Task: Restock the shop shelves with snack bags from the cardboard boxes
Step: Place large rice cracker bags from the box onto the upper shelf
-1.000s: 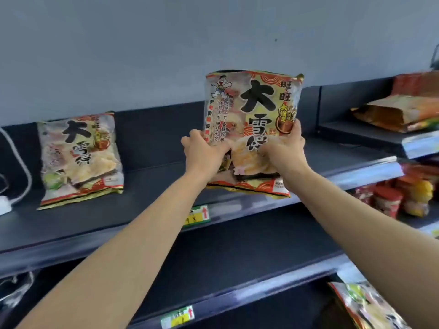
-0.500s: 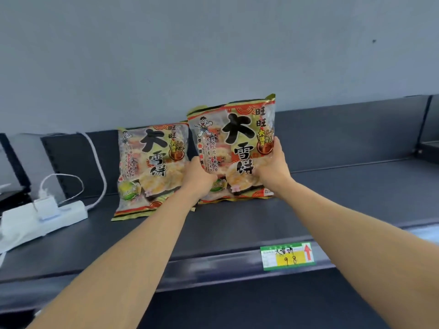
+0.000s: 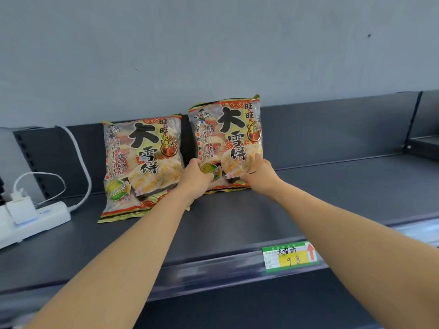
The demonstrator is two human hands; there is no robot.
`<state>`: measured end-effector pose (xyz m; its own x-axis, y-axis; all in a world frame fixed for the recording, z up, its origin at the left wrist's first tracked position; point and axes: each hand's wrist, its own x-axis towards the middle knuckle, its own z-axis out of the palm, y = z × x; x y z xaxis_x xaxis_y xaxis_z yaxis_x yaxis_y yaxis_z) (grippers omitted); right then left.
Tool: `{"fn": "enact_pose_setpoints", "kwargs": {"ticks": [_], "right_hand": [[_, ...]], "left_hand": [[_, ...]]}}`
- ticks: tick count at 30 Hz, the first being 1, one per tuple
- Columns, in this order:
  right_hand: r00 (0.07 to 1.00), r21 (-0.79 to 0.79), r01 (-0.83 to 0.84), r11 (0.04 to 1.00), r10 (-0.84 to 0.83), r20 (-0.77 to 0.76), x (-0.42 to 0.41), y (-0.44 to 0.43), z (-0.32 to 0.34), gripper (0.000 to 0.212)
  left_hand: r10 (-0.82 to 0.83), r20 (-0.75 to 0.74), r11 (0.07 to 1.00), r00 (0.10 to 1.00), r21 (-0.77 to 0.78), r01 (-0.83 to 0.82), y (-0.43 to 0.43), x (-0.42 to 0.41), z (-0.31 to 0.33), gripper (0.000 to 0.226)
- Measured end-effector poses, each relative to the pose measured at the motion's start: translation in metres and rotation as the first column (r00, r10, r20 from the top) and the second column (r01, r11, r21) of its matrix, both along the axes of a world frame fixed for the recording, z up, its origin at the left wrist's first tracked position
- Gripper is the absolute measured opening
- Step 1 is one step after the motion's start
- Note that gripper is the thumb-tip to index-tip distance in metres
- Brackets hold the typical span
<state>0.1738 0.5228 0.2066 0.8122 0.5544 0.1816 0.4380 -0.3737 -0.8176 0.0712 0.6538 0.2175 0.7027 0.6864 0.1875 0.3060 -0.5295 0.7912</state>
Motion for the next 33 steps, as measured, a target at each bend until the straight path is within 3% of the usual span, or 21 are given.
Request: {"fn": "enact_pose_setpoints", "kwargs": {"ticks": [5,9,15,19,23,26,30,33], "right_hand": [[0.998,-0.02,0.032,0.999,-0.031,0.062,-0.015,-0.015,0.003,0.049],[0.98,-0.044,0.091,0.995,-0.082,0.18,-0.026,-0.057,0.004,0.048],[0.914,-0.001,0.31,0.951,-0.298,0.276,-0.028,-0.181,-0.012,0.04],[0.831,0.039,0.493,0.869,-0.484,0.273,-0.026,-0.279,-0.035,0.037],[0.732,0.031,0.662,0.749,-0.654,0.191,-0.021,-0.373,-0.066,0.032],[0.684,-0.14,0.728,0.671,-0.727,0.068,-0.015,-0.44,-0.101,0.029],[0.61,-0.341,0.711,0.615,-0.78,-0.135,-0.014,-0.511,-0.159,0.023],[0.553,-0.465,0.632,0.62,-0.781,-0.291,-0.013,-0.543,-0.201,0.018]], "left_hand": [[-0.05,0.004,0.996,0.999,0.075,0.05,-0.025,-0.008,-0.003,0.044],[-0.215,0.086,0.971,0.973,0.124,0.204,-0.074,-0.007,-0.003,0.031],[-0.498,0.07,0.847,0.864,0.256,0.467,-0.186,0.013,-0.01,0.028],[-0.65,-0.005,0.739,0.76,0.23,0.633,-0.271,0.031,-0.033,0.026],[-0.759,-0.076,0.636,0.647,0.132,0.761,-0.352,0.051,-0.064,0.025],[-0.802,-0.224,0.562,0.554,0.031,0.826,-0.411,0.069,-0.1,0.027],[-0.784,-0.421,0.539,0.457,-0.095,0.837,-0.471,0.095,-0.159,0.029],[-0.742,-0.543,0.545,0.394,-0.144,0.826,-0.501,0.109,-0.201,0.009]]}}
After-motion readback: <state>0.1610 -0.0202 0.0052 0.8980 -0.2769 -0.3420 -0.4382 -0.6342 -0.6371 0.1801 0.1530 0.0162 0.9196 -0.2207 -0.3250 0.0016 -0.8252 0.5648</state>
